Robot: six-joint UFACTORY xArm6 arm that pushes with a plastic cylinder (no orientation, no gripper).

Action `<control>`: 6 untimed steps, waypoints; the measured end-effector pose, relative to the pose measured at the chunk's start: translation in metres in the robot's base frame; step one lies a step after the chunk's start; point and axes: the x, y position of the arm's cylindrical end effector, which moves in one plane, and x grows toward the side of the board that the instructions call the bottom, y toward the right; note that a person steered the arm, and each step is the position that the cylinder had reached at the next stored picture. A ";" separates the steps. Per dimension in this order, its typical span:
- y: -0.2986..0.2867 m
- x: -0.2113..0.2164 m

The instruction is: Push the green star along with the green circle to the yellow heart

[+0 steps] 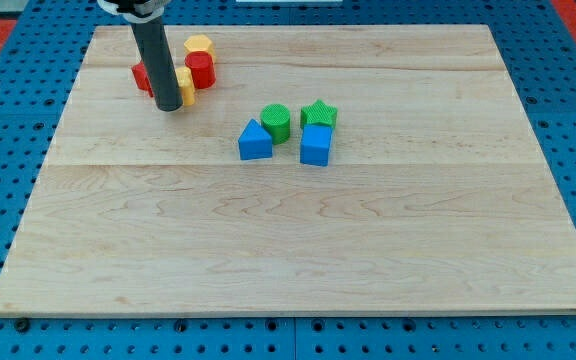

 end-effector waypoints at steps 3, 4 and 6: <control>0.050 0.004; 0.097 0.004; 0.143 -0.006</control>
